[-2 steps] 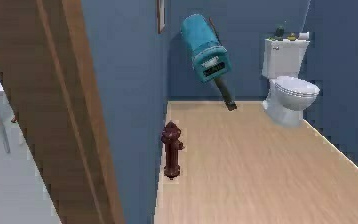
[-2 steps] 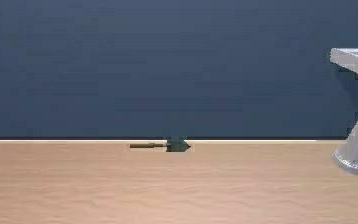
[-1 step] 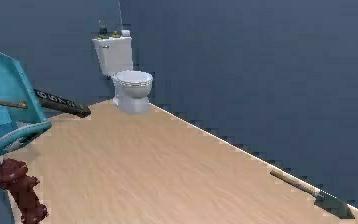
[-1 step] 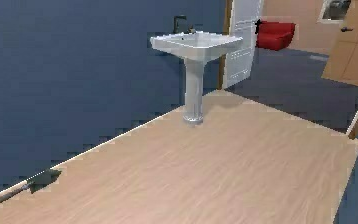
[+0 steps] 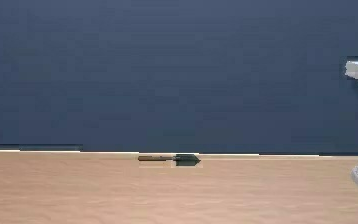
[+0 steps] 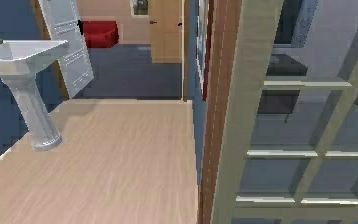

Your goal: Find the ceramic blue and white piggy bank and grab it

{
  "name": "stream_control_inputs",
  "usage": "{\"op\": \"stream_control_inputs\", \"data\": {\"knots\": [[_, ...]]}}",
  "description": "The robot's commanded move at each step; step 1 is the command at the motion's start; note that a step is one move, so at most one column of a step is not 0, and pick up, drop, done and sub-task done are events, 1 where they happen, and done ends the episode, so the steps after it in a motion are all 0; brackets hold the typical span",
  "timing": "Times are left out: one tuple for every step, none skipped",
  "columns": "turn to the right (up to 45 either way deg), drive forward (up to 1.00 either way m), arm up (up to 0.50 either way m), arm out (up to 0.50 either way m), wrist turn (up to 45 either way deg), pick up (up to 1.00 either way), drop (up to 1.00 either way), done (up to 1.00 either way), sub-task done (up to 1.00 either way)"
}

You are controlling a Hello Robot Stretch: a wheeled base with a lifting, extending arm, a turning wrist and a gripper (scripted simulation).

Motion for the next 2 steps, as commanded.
{"op": "stream_control_inputs", "data": {"knots": [[12.0, 0.0, 0.0, 0.0, 0.0, 0.0, 0.0, 0.0, 0.0], [0.0, 0.25, 0.0, 0.0, 0.0, 0.0, 0.0, 0.0, 0.0]]}}
